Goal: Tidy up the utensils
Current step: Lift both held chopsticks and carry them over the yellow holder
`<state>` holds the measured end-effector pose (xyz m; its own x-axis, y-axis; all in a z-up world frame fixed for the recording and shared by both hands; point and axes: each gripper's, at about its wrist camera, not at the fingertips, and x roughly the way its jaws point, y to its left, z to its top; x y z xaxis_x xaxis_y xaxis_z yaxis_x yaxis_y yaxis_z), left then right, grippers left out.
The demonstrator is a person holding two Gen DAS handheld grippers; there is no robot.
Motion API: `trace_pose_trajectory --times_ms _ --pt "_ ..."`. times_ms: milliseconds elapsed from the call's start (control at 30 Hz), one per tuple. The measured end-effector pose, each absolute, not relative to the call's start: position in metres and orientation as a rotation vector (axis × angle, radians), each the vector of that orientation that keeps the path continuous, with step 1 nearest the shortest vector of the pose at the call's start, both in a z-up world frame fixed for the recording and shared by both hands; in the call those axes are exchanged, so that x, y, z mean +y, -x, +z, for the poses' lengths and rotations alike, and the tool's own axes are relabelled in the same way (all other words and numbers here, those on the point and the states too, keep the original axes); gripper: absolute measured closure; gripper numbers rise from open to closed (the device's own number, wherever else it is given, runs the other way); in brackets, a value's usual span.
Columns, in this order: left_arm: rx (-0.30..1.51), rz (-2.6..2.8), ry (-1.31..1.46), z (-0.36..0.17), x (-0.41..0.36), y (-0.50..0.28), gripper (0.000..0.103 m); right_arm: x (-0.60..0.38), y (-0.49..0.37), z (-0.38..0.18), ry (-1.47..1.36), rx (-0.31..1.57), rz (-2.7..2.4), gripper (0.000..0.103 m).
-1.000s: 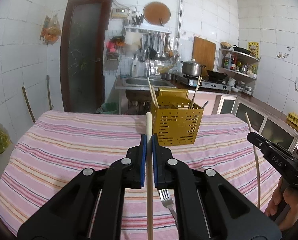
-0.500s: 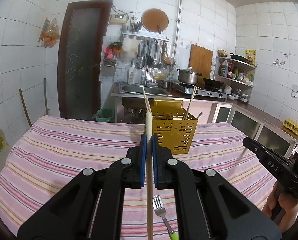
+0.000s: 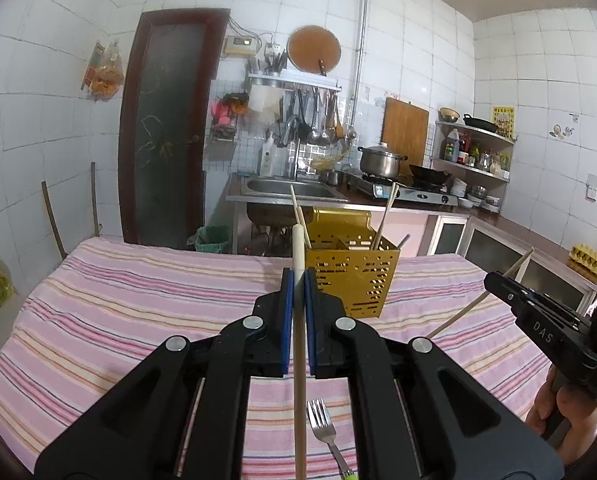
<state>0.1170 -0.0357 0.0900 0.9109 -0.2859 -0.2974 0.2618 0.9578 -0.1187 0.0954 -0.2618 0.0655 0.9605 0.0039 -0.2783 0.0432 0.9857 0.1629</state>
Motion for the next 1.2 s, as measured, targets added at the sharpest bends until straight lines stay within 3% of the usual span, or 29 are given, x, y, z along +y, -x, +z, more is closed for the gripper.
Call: trace_pose_trajectory --times_ms 800,1200 --pt "0.230 -0.313 0.086 0.129 -0.031 -0.142 0.099 -0.268 -0.121 0.080 -0.155 0.313 -0.028 0.097" --pt "0.057 -0.328 0.075 0.212 -0.082 -0.224 0.099 -0.281 -0.166 0.177 -0.115 0.183 -0.016 0.097"
